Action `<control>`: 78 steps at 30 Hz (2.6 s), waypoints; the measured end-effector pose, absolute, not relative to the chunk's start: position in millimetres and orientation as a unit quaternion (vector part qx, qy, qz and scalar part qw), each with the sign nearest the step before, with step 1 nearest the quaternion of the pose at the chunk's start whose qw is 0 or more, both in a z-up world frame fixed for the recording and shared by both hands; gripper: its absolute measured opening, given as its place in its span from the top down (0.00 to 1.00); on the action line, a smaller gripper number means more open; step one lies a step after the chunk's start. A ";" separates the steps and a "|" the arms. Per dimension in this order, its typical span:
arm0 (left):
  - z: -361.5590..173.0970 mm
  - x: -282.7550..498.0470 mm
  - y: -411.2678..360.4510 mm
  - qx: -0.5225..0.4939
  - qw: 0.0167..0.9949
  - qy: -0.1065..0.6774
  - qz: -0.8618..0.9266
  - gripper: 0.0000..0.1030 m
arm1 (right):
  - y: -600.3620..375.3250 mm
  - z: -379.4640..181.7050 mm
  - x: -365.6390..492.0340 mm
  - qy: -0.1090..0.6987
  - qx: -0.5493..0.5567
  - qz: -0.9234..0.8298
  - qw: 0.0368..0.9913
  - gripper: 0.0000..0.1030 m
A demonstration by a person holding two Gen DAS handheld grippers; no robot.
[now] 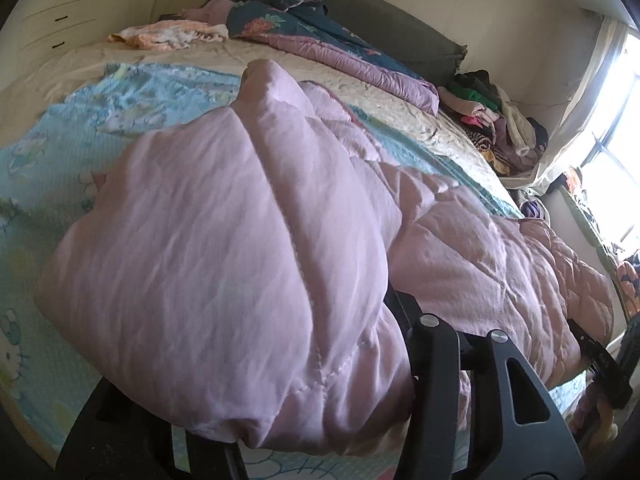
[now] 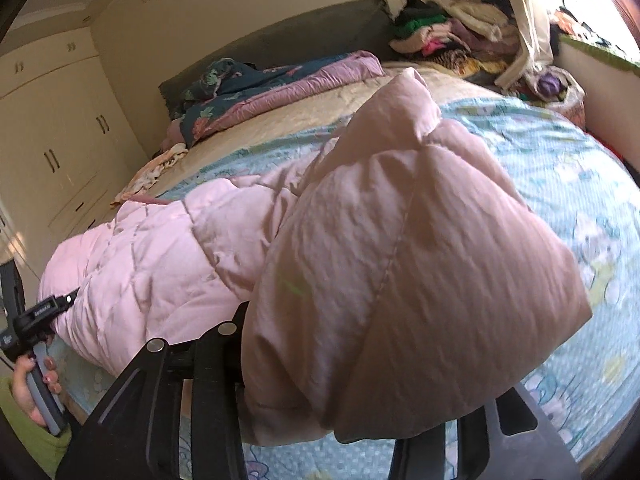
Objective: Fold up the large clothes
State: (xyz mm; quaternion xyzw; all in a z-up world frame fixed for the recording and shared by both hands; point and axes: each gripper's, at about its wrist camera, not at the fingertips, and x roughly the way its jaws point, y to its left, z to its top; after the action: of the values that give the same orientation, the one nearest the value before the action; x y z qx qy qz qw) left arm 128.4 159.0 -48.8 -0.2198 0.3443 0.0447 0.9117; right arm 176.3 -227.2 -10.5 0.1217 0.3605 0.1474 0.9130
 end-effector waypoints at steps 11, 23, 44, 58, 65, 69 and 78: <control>-64.4 124.3 162.5 -0.234 0.907 0.348 0.044 0.50 | -237.6 -43.7 189.0 0.404 0.173 0.119 0.891 0.45; -64.8 115.3 159.9 -0.234 0.902 0.358 0.058 0.34 | -250.6 -46.4 179.6 0.421 0.200 0.089 0.880 0.10; -21.3 54.6 160.8 -0.204 0.916 0.332 0.092 0.09 | -270.0 23.3 102.9 0.339 0.124 0.040 0.932 0.04; 33.0 3.5 125.7 -0.169 0.947 0.267 0.067 0.09 | -227.7 90.2 38.5 0.257 0.044 0.090 0.961 0.04; 31.0 -11.0 93.5 -0.158 0.951 0.261 0.050 0.09 | -201.1 106.7 7.2 0.227 0.008 0.117 0.967 0.04; 25.7 -16.0 74.4 -0.145 0.953 0.264 0.031 0.09 | -190.1 103.1 -4.9 0.229 0.005 0.133 0.964 0.04; 8.8 -15.2 40.2 -0.116 0.952 0.283 0.000 0.09 | -166.0 77.8 -17.7 0.264 -0.013 0.150 0.953 0.04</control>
State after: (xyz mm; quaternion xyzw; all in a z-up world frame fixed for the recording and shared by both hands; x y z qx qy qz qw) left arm -15.2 40.2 8.8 -0.1159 0.2831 -0.0004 0.9521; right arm -17.7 -166.0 77.8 -0.0133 0.2639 0.1500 0.9527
